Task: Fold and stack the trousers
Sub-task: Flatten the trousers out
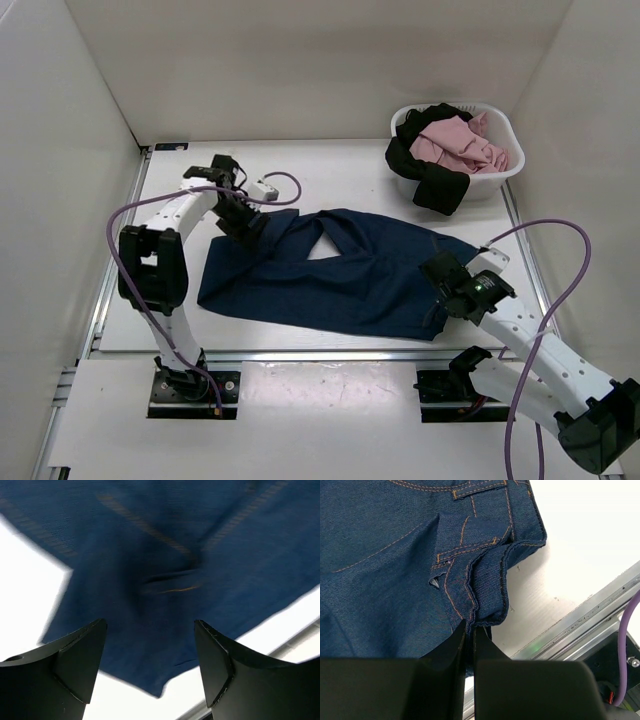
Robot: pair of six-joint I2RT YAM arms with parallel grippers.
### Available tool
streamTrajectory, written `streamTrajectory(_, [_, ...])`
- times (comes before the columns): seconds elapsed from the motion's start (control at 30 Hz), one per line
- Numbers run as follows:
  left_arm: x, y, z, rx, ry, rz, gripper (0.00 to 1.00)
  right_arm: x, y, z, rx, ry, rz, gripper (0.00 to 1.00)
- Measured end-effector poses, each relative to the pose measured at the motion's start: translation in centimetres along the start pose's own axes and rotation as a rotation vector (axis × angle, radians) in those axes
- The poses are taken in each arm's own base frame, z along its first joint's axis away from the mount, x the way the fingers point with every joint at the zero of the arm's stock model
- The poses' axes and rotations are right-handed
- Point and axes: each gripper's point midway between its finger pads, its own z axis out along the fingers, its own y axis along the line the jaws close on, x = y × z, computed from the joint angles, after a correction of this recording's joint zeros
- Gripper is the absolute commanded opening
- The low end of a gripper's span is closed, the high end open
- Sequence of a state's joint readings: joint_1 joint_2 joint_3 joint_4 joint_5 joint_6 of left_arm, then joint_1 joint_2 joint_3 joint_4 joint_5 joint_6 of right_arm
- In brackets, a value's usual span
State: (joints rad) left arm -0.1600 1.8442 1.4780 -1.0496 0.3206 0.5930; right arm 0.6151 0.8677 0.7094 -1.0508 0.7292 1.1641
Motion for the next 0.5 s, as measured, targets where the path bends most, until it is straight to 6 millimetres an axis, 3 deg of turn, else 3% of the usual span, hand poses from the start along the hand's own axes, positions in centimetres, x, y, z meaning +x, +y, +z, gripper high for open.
streamTrajectory(0.13, [0.5,-2.4,1.1,0.079,0.011,0.012,0.81,0.1,0.0,0.0,-0.005,0.0,0.009,0.0])
streamTrajectory(0.3, [1.1,-3.0,1.7,0.118,0.021,-0.014,0.69,0.1,-0.1,-0.1,-0.009,0.0,0.014,0.0])
streamTrajectory(0.43, [1.3,-3.0,2.6,0.135,0.038,-0.041,0.39,0.0,-0.1,-0.2,-0.018,-0.004,0.022,0.0])
streamTrajectory(0.47, [1.4,-3.1,2.9,0.143,0.043,-0.048,0.14,-0.1,-0.1,-0.2,-0.019,-0.005,0.023,0.0])
streamTrajectory(0.5, [1.5,-3.2,3.2,0.151,0.046,-0.058,0.14,-0.1,-0.2,-0.3,-0.02,-0.006,0.024,0.0])
